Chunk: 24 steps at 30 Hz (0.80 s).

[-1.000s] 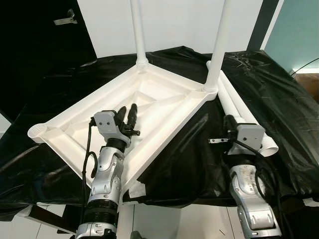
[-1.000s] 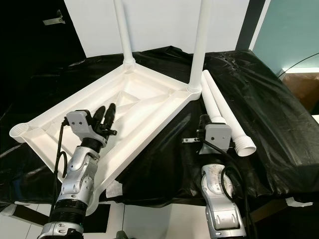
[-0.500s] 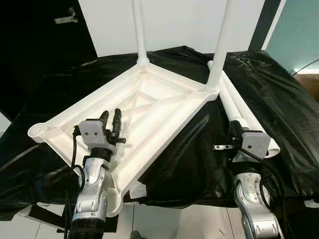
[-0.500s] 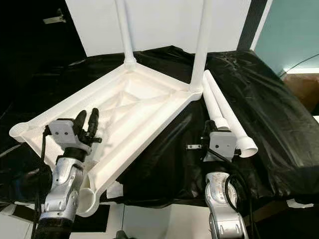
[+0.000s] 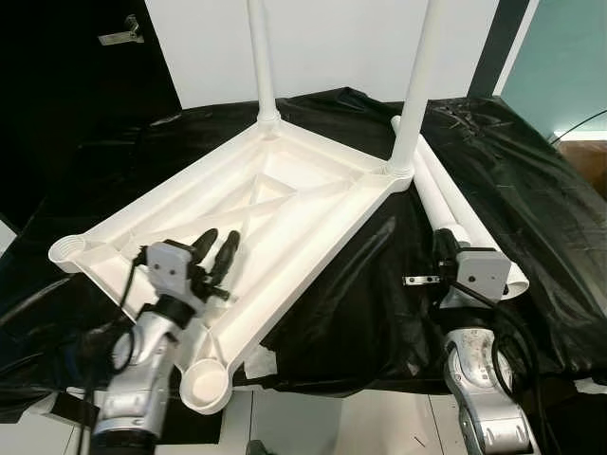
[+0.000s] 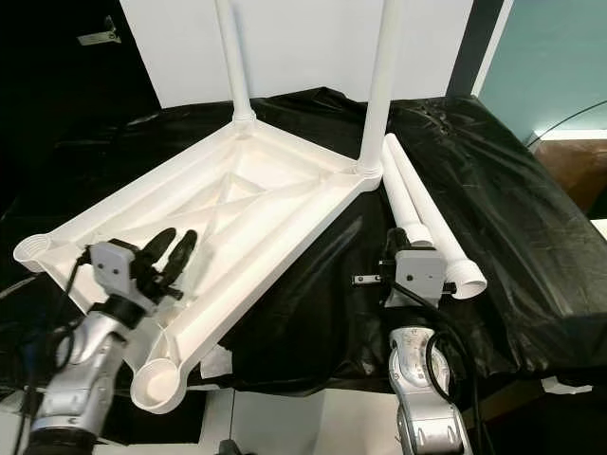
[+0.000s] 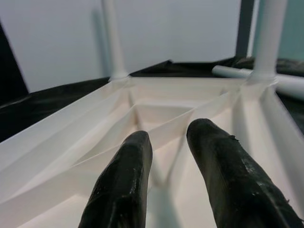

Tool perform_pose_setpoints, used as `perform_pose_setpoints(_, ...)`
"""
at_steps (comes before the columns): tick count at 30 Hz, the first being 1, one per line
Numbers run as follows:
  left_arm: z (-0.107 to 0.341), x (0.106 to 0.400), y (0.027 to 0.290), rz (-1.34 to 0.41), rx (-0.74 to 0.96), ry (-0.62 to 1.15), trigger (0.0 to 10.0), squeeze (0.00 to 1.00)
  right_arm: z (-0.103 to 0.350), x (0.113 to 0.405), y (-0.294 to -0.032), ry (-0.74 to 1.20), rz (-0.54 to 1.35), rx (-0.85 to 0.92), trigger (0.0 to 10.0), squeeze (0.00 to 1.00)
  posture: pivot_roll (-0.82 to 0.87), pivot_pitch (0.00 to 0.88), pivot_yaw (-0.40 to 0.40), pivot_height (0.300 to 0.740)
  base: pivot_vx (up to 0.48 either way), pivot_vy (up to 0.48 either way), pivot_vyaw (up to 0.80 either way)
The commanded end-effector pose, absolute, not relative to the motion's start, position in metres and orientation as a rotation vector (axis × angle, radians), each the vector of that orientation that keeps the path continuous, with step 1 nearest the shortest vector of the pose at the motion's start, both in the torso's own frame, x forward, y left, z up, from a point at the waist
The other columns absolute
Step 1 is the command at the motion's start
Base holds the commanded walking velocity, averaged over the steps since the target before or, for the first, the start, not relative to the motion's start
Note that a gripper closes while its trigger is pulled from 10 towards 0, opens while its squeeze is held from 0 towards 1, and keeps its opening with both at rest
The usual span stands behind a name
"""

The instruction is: Building children table

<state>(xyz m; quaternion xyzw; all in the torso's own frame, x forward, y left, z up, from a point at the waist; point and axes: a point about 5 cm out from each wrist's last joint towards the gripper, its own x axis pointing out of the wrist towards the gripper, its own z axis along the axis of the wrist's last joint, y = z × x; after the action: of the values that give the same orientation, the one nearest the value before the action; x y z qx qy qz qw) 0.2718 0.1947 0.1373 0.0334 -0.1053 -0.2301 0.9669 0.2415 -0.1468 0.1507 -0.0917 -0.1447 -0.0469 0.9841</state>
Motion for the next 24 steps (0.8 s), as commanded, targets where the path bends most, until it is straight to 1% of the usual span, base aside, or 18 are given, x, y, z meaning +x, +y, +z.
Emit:
perform_pose_setpoints(1, 0.128, 0.266, 0.191, -0.610, 0.074, -0.161, 10.0, 0.00, 0.149, 0.243, -0.146, -0.285, -0.086, -0.183, 10.0, 0.00, -0.05, 0.027, 0.026, 0.740, 0.000, 0.000, 0.00)
perform_pose_setpoints(2, 0.125, 0.263, 0.192, -0.658, 0.089, -0.137, 10.0, 0.00, 0.148, 0.243, -0.146, -0.283, -0.084, -0.182, 10.0, 0.00, -0.05, 0.027, 0.026, 0.740, 0.000, 0.000, 0.00)
perform_pose_setpoints(3, 0.125, 0.263, 0.192, -0.658, 0.089, -0.137, 10.0, 0.00, 0.148, 0.243, -0.146, -0.283, -0.084, -0.182, 10.0, 0.00, -0.05, 0.027, 0.026, 0.740, 0.000, 0.000, 0.00)
perform_pose_setpoints(5, 0.121, 0.261, 0.201, -0.719, 0.103, -0.084, 10.0, 0.00, 0.148, 0.244, -0.144, -0.282, -0.076, -0.182, 10.0, 0.00, -0.05, 0.025, 0.025, 0.740, 0.000, 0.000, 0.00)
perform_pose_setpoints(10, 0.117, 0.258, 0.216, -0.773, 0.110, -0.017, 10.0, 0.00, 0.148, 0.245, -0.144, -0.282, -0.075, -0.182, 10.0, 0.00, -0.05, 0.025, 0.026, 0.740, 0.000, 0.000, 0.00)
perform_pose_setpoints(16, 0.122, 0.258, 0.231, -0.798, 0.120, 0.017, 10.0, 0.00, 0.148, 0.246, -0.145, -0.281, -0.079, -0.184, 10.0, 0.00, -0.06, 0.027, 0.019, 0.740, 0.000, 0.000, 0.00)
perform_pose_setpoints(22, 0.128, 0.258, 0.240, -0.830, 0.123, 0.025, 10.0, 0.00, 0.148, 0.247, -0.146, -0.280, -0.075, -0.185, 10.0, 0.00, -0.06, 0.028, 0.015, 0.740, 0.000, 0.000, 0.00)
perform_pose_setpoints(23, 0.128, 0.259, 0.249, -0.815, 0.151, 0.038, 10.0, 0.00, 0.148, 0.247, -0.145, -0.280, -0.072, -0.185, 10.0, 0.00, -0.06, 0.028, 0.015, 0.740, 0.000, 0.000, 0.00)
perform_pose_setpoints(24, 0.128, 0.259, 0.249, -0.815, 0.151, 0.038, 10.0, 0.00, 0.148, 0.247, -0.145, -0.280, -0.072, -0.185, 10.0, 0.00, -0.06, 0.028, 0.015, 0.740, 0.000, 0.000, 0.00)
